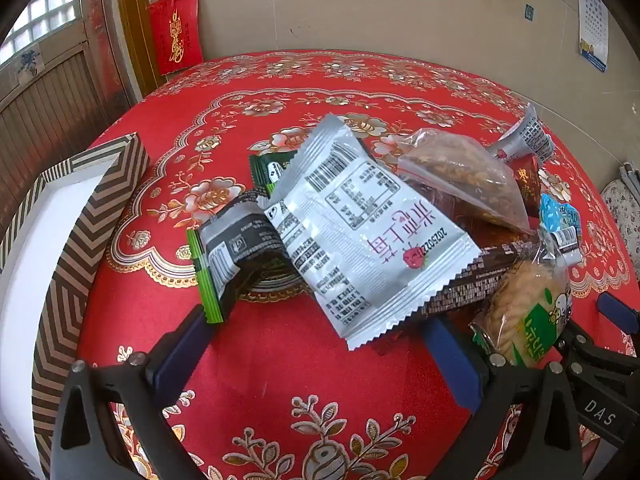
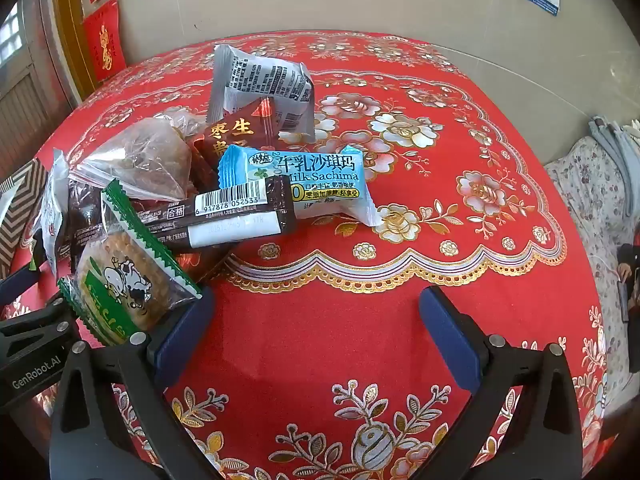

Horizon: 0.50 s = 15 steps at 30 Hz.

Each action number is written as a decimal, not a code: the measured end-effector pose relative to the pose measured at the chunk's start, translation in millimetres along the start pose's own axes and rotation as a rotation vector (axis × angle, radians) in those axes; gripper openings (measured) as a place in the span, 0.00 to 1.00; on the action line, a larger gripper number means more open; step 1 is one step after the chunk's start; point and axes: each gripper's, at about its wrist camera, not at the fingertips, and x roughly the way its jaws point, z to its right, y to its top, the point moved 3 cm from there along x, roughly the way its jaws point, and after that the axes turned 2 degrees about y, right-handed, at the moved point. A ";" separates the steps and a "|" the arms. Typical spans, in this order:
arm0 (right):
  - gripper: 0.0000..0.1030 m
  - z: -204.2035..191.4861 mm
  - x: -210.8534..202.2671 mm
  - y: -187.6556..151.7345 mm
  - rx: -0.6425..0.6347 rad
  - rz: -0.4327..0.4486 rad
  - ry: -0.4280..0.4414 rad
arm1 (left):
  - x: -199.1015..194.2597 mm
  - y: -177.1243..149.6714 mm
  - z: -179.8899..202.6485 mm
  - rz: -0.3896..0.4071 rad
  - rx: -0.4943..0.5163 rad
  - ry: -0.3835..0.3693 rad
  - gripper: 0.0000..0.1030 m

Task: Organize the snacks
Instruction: 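Move both tools toward the snack pile on the red tablecloth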

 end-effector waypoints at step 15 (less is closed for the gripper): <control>0.99 2.8 -37.3 -5.8 -0.056 0.055 0.016 | -53.2 -2.1 -17.1 0.087 0.031 -0.009 1.00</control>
